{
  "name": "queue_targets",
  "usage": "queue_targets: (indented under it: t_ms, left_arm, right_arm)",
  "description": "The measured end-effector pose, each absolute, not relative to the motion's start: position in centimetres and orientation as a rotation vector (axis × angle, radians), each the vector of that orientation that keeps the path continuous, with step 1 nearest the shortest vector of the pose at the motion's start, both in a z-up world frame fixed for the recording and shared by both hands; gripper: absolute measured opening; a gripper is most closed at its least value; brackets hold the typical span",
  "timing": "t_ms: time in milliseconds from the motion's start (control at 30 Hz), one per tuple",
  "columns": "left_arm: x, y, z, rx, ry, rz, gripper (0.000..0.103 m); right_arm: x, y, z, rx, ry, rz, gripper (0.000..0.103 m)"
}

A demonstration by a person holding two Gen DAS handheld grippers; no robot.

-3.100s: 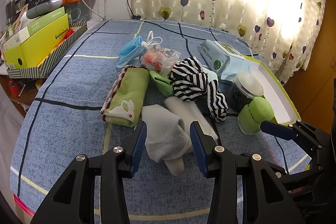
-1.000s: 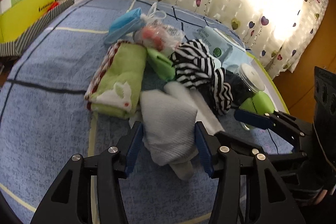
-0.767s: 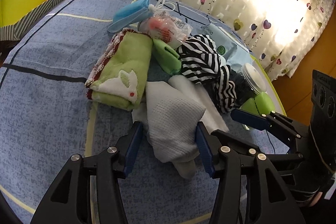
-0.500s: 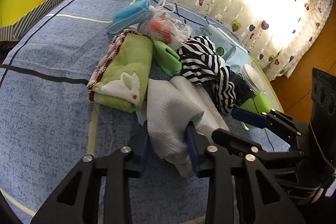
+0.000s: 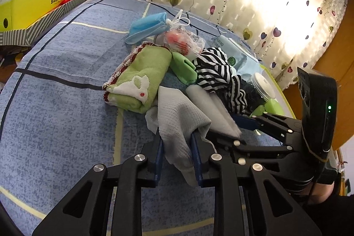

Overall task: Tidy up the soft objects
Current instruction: 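Grasp the grey sock with the left gripper while the right gripper grasps the folded white towel, then carry both items to the white box lid while the right gripper releases the towel inside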

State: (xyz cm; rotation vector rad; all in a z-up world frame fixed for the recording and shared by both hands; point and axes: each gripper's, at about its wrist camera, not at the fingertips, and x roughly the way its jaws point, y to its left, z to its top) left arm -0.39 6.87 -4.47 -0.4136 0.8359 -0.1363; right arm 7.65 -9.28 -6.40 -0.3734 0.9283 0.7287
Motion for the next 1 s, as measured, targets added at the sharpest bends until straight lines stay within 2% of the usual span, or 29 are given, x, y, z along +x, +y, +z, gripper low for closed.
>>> queue_targets:
  t_ms: [67,167,633,1000]
  left_arm:
    - [-0.3,6.7,-4.4,-0.413,0.835,-0.141,0.024]
    - [-0.4,6.3,-4.1,-0.406,0.827,-0.147,0.024]
    - [-1.8,3.6,-0.8,-0.348,0.754,-0.157,0.024]
    - [0.0,0.8,1.6,-0.290,0.713,-0.191,0.024]
  right_arm:
    - [7.6,-9.3,-6.2,-0.375,0.920,0.737,0.027]
    - [7.2,-9.7,-5.8,-0.367,0.903,0.744,0.022]
    - [4.1,-13.2,-2.4,-0.294,0.786,0.798,0.022]
    - [4.2,-17.1,0.0,-0.221,0.702,0.742,0.022]
